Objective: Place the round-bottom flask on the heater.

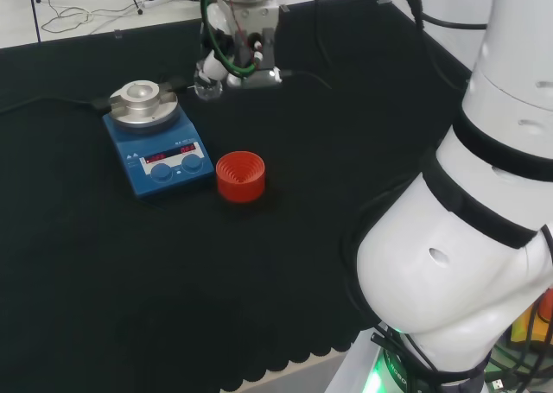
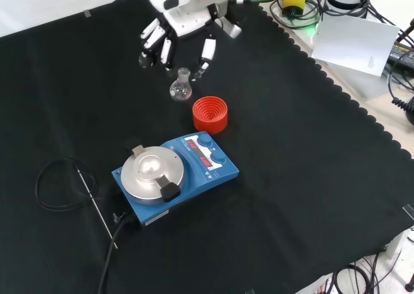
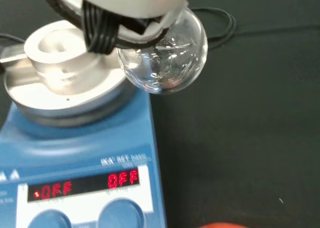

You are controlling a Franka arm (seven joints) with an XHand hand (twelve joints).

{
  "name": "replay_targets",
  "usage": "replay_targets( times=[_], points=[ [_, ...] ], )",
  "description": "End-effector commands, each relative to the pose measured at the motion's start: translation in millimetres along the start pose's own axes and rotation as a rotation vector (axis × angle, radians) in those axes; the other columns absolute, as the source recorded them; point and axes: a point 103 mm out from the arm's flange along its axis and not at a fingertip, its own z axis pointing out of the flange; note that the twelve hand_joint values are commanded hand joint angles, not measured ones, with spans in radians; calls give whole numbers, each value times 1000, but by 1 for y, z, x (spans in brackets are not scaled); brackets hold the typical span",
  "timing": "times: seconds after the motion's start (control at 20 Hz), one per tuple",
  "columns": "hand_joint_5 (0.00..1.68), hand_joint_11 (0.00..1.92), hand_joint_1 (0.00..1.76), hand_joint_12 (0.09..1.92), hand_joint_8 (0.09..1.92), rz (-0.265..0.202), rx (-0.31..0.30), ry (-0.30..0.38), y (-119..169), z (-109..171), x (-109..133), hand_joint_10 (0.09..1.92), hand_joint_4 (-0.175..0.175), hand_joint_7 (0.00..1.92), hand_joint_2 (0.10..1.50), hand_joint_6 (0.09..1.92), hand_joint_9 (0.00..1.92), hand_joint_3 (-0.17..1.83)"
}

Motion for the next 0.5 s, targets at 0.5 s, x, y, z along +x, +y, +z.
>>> replay_targets(
  times=[0.5],
  points=[
    [1187,411,1117,1309,652,-146,49,-66,81,5,97,571,120,338,640,881,648,775]
  ],
)
